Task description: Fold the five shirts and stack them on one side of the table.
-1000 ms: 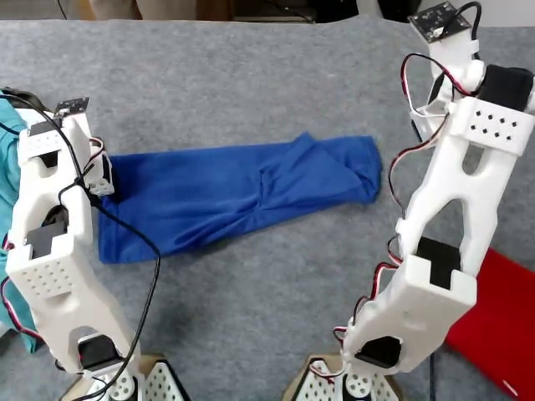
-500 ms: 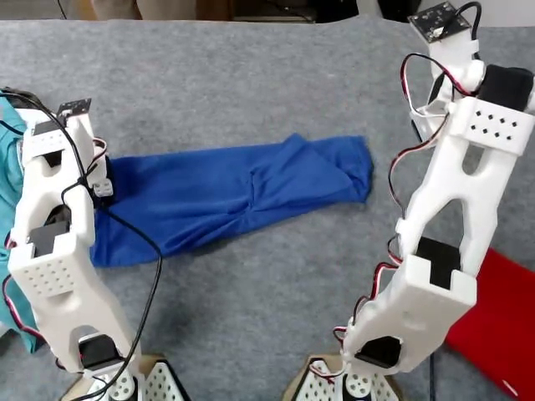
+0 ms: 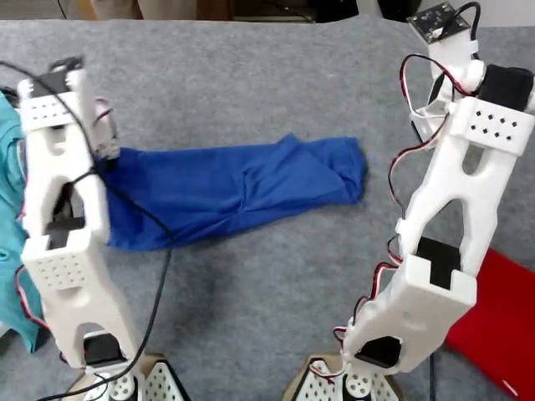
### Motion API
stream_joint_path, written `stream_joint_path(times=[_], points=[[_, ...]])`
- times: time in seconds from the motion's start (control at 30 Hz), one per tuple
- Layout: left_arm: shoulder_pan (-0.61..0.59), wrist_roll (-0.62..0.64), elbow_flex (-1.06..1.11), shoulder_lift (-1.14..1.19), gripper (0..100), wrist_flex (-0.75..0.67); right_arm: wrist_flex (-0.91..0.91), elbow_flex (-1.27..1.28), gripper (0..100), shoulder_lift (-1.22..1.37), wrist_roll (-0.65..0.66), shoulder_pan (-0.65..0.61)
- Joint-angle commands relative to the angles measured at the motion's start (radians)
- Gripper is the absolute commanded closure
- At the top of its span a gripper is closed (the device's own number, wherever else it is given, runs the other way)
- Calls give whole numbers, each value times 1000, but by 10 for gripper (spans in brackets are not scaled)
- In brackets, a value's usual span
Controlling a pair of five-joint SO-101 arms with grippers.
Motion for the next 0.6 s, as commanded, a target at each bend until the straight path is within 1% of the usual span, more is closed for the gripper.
stream_joint_path(times=[0.0,0.07,0.13,0.27,0.37,0.47,0.5,0.57], points=[[112,55,-69,-13,982,23,5,8,789,-107,18,-19],[184,69,-63,-13,982,29,-18,44,789,-157,14,-7],[250,101,-64,-13,982,38,-51,93,789,-222,-25,24],[364,175,-74,-21,982,43,-158,312,789,-315,-54,54],[410,273,-107,-19,982,43,-350,575,789,-357,-121,56],[459,313,-161,-13,982,41,-628,858,796,-366,-207,58],[480,331,-176,-13,982,40,-726,941,822,-367,-244,70],[520,348,-216,-13,982,38,-890,1075,931,-374,-310,104]])
